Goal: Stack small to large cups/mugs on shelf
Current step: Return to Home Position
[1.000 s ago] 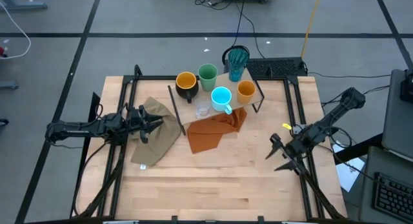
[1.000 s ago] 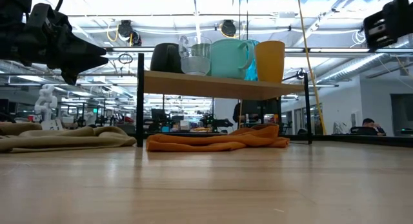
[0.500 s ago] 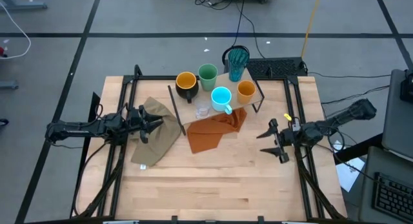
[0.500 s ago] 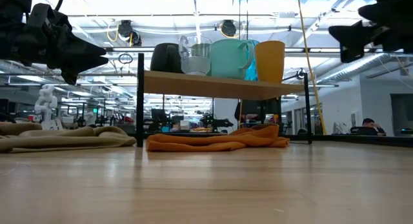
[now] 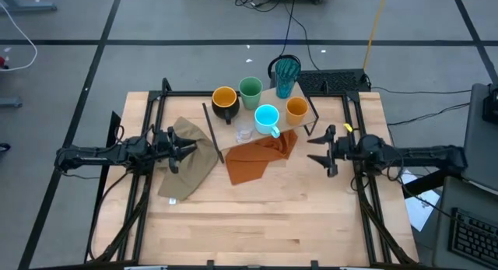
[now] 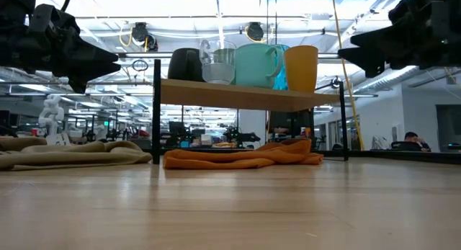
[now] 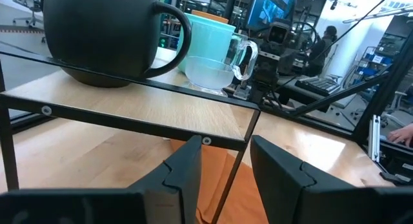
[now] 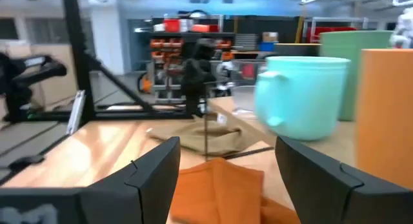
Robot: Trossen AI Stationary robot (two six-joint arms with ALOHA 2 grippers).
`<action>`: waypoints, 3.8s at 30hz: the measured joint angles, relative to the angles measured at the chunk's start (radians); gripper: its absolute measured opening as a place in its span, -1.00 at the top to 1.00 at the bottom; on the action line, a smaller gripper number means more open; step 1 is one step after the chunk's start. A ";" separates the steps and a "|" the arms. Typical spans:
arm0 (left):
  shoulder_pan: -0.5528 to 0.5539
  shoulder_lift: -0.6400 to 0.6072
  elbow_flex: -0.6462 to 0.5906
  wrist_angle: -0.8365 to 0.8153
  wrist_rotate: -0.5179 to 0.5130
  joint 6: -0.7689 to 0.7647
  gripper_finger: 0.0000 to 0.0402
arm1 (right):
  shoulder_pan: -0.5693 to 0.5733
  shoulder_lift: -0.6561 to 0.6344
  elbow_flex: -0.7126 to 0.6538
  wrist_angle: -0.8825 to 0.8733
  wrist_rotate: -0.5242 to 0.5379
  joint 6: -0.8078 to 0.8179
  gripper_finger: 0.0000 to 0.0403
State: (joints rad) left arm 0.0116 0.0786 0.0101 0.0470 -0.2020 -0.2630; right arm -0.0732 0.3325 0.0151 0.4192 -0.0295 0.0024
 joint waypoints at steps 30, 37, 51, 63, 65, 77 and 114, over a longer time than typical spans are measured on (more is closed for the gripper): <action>-0.001 0.000 0.001 -0.015 0.035 -0.002 0.34 | 0.079 -0.328 0.050 -0.400 -0.023 0.121 -0.23; -0.001 0.000 0.001 -0.015 0.037 0.016 0.34 | 0.094 -0.328 0.047 -0.385 -0.019 0.132 -0.23; -0.001 0.000 0.001 -0.018 0.060 0.077 0.33 | 0.095 -0.327 0.048 -0.434 -0.019 0.139 -0.23; -0.001 0.000 -0.001 -0.016 0.176 0.139 0.34 | 0.095 -0.327 0.047 -0.426 -0.019 0.135 -0.23; -0.001 0.000 -0.001 -0.003 0.178 0.165 0.33 | 0.095 -0.327 0.047 -0.424 -0.016 0.117 -0.23; -0.001 0.000 -0.001 0.003 0.183 0.203 0.34 | 0.094 -0.327 0.046 -0.388 0.083 0.007 -0.23; -0.001 0.000 0.000 0.035 0.220 0.254 0.98 | 0.094 -0.327 0.046 -0.371 0.187 -0.096 1.00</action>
State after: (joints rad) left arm 0.0105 0.0784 0.0097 0.0822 0.0185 -0.0091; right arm 0.0206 0.0051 0.0612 0.0480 0.1575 -0.0933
